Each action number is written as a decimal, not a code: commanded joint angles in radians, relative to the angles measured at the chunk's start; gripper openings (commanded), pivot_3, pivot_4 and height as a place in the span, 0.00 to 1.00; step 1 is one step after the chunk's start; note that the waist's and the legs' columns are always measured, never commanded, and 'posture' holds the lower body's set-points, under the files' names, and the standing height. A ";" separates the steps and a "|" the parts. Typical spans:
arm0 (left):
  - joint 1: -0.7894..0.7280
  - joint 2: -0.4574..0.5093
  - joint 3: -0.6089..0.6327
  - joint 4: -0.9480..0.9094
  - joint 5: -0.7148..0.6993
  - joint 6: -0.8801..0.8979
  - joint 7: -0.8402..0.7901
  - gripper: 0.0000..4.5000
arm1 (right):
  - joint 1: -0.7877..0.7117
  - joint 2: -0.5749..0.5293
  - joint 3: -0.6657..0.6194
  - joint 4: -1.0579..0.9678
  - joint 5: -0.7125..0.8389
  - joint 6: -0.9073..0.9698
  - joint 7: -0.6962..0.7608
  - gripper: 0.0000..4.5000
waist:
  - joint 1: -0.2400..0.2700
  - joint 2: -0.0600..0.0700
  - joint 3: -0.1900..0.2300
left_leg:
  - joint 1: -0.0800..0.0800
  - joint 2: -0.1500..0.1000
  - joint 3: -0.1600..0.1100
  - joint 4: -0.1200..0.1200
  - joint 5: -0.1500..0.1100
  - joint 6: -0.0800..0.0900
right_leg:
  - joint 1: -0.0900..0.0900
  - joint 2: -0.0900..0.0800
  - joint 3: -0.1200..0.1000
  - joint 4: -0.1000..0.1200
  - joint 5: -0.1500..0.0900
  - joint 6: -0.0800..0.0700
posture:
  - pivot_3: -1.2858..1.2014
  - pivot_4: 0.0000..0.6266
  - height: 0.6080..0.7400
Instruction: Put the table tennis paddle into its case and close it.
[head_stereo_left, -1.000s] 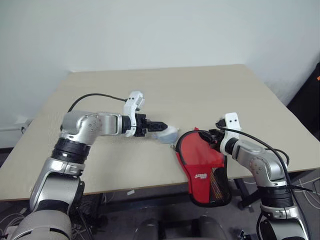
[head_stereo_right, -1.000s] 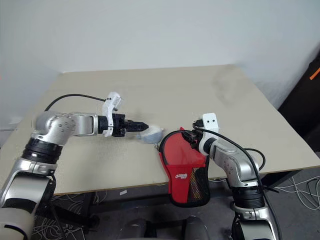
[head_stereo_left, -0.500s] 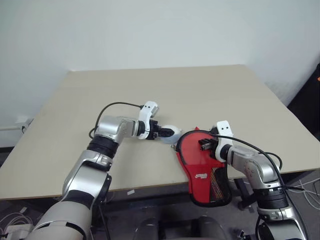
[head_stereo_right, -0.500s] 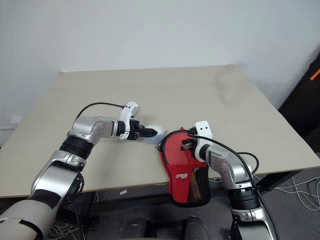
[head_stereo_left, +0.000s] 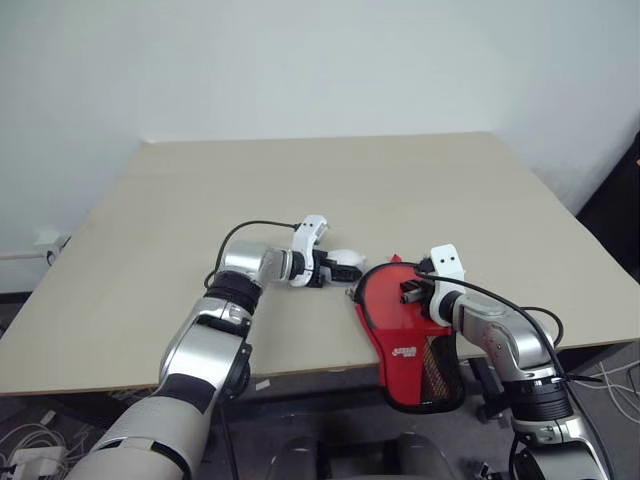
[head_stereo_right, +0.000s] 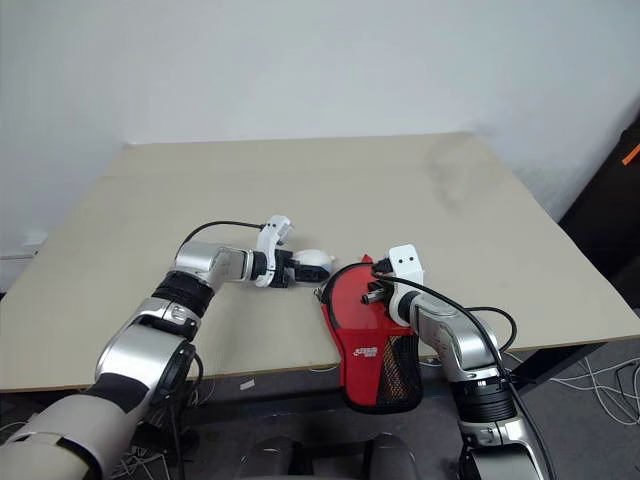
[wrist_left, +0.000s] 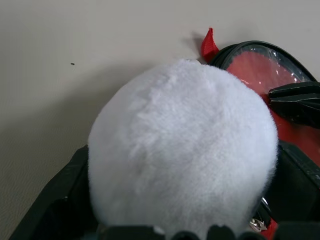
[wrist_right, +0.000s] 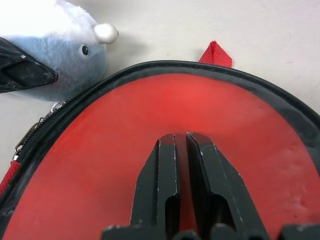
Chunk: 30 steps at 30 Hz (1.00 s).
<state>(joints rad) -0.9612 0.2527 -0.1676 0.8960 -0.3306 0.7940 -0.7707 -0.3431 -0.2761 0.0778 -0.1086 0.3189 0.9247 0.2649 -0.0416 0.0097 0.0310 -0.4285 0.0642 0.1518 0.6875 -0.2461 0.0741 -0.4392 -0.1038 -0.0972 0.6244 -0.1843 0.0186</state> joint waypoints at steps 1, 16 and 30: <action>-0.023 -0.015 0.044 0.063 0.043 -0.049 0.058 0.99 | -0.012 -0.006 -0.004 -0.009 -0.017 -0.014 0.006 0.08 | 0.000 0.000 0.000 | 0.000 0.000 0.000 0.000 0.000 0.000 | 0.000 0.000 0.000 0.000 0.000 0.000 | 0.52 0.00 0.88; -0.096 -0.063 0.073 0.124 0.153 -0.175 0.068 0.16 | 0.010 -0.018 0.056 -0.019 -0.036 0.019 0.043 0.00 | -0.002 -0.001 -0.001 | 0.000 0.000 0.000 0.001 0.000 0.002 | 0.000 0.000 0.000 0.000 0.000 0.000 | 0.52 0.00 0.88; -0.268 -0.157 0.166 0.348 0.206 -0.419 0.265 0.13 | 0.048 -0.016 0.096 -0.085 -0.033 0.066 0.080 0.00 | 0.009 -0.004 -0.001 | -0.001 0.001 -0.003 0.005 -0.006 0.006 | 0.000 0.000 -0.001 0.001 0.000 0.000 | 0.52 0.00 0.88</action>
<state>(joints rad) -1.1586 0.1013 -0.0436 1.2547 -0.1200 0.4328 -0.5461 -0.3089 -0.2919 0.1562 -0.1947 0.2827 0.9579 0.3360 -0.0329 0.0059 0.0300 -0.4298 0.0651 0.1489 0.6923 -0.2523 0.0811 -0.4392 -0.1039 -0.0977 0.6249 -0.1840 0.0183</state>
